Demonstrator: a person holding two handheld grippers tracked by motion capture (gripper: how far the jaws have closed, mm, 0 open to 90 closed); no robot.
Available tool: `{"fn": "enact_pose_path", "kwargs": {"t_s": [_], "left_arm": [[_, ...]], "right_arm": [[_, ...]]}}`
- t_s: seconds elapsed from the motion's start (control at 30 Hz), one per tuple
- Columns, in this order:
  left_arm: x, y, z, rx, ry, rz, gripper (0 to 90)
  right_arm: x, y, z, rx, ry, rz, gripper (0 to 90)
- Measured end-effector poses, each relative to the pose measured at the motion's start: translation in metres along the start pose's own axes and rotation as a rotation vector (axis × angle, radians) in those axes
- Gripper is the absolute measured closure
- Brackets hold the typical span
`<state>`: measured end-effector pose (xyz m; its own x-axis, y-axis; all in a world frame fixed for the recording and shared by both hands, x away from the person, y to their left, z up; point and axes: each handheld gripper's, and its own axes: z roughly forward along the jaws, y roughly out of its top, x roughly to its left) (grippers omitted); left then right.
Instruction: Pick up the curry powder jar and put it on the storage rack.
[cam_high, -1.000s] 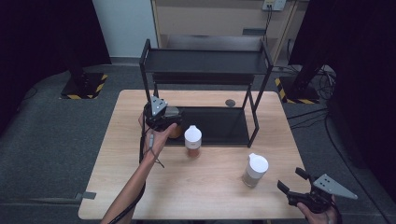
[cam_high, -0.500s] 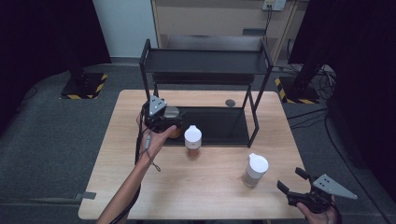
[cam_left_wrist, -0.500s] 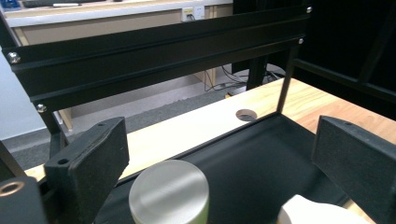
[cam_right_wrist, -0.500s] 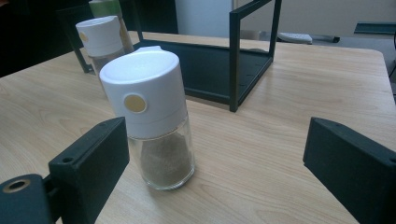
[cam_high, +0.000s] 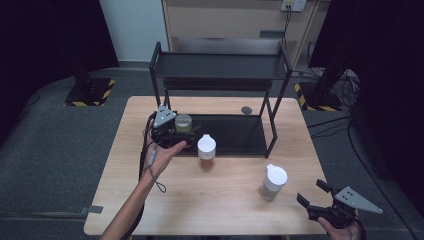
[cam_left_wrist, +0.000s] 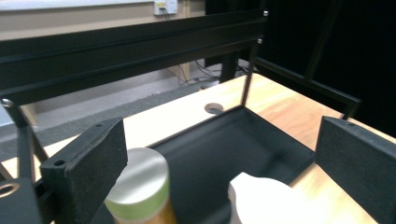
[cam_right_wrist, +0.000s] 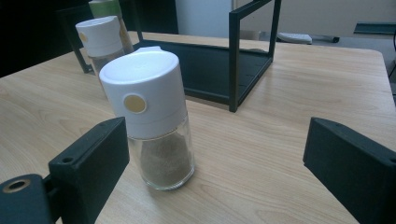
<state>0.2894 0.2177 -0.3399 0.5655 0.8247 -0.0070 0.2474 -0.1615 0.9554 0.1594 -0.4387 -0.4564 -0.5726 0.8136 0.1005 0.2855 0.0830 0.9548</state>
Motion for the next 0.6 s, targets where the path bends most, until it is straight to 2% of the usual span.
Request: {"fn": "enact_pose_path", "kwargs": {"t_s": [0.2,0.6], "left_arm": [[-0.001,0.002,-0.015,-0.012,-0.017,0.001,1.4],[-0.004,0.002,-0.042,-0.002,-0.037,0.038,1.2]], "right_arm": [[0.0,0.0,0.0,0.001,-0.001,-0.001,7.6],[0.001,0.0,0.0,0.003,-0.005,-0.001,7.6]]}}
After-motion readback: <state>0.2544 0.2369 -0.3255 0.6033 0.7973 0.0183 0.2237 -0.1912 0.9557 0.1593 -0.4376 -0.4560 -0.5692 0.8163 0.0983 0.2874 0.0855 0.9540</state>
